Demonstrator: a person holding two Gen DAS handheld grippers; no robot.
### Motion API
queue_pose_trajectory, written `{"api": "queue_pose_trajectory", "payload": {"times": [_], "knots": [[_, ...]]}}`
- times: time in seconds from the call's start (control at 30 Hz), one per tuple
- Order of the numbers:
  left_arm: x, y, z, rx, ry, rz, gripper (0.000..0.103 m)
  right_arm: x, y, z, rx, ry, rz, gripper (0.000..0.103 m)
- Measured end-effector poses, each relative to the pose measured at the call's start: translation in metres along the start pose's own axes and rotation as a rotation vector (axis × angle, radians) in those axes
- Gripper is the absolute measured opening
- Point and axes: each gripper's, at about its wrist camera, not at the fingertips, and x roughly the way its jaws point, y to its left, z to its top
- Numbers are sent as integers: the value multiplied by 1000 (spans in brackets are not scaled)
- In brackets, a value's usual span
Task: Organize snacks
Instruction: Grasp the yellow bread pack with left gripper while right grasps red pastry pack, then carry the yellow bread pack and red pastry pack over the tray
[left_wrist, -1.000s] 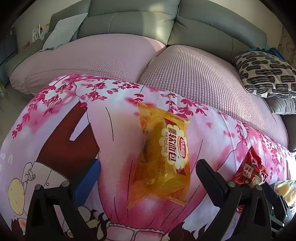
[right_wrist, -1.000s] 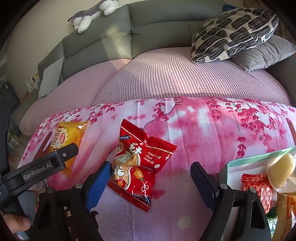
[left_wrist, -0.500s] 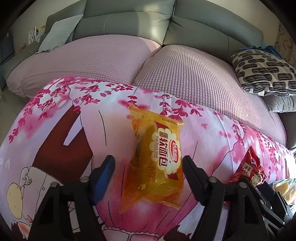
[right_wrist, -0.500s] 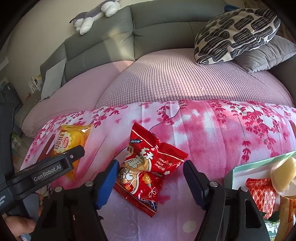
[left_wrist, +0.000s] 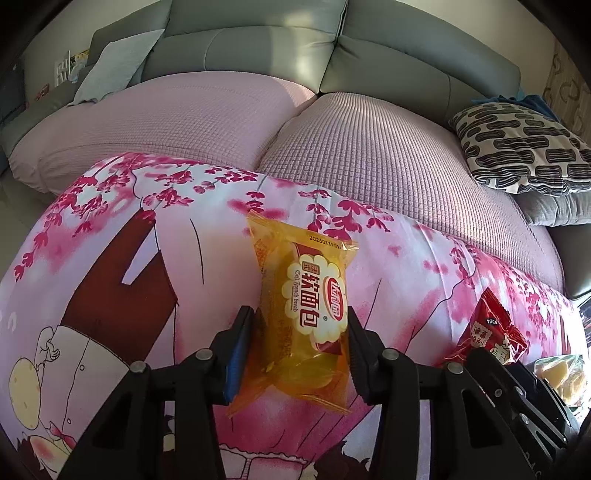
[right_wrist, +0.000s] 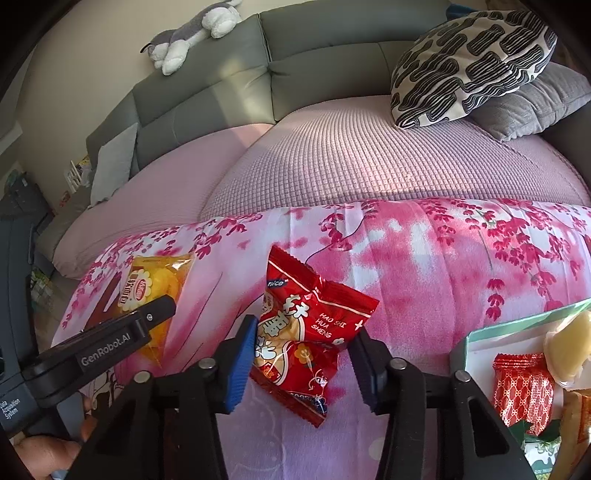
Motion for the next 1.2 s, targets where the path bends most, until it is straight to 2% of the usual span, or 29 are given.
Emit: {"api": "queue_pose_trajectory", "payload": {"times": [0.07, 0.43, 0.73, 1.2], "knots": [[-3, 0, 0, -10, -4, -4, 42, -2, -1, 0, 3, -1, 3, 49], [-32, -5, -11, -60, -51, -43, 41, -28, -5, -7, 9, -19, 29, 48], [-66, -14, -31, -101, -71, -88, 41, -63, -8, -18, 11, -23, 38, 48], [-112, -42, -69, -78, -75, -140, 41, -125, -28, -45, 51, -49, 22, 48]]}}
